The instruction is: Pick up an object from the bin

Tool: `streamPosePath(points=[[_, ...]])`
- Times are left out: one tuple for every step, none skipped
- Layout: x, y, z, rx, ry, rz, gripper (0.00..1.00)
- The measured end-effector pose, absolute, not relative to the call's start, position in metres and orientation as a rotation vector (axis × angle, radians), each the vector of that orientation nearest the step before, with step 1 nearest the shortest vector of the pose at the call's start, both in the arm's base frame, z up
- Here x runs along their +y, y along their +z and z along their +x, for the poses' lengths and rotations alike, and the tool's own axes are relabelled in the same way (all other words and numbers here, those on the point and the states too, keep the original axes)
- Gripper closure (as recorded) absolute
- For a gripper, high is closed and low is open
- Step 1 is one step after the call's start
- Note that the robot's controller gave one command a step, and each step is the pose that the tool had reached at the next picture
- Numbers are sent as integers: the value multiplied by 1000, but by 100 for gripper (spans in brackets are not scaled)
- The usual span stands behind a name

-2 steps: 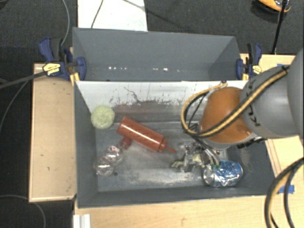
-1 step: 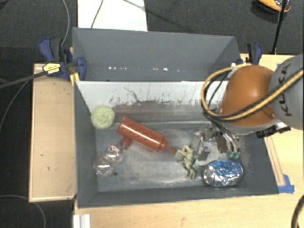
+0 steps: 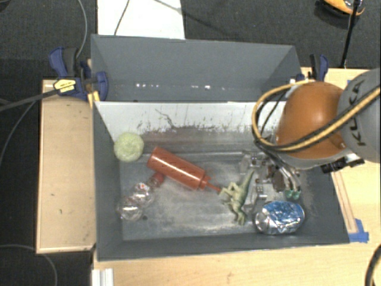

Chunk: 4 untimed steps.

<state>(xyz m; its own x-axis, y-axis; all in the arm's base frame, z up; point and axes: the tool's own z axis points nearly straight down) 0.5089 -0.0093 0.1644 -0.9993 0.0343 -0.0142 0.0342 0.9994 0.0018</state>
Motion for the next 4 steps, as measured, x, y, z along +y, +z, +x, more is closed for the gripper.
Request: streamPosePath(points=[[-9,164,509,3127,2,54,0],[-19,134,518,3114,3,8,0],[-19,87,518,3123,1,60,0],[-21,64,521,3124,6,59,0]])
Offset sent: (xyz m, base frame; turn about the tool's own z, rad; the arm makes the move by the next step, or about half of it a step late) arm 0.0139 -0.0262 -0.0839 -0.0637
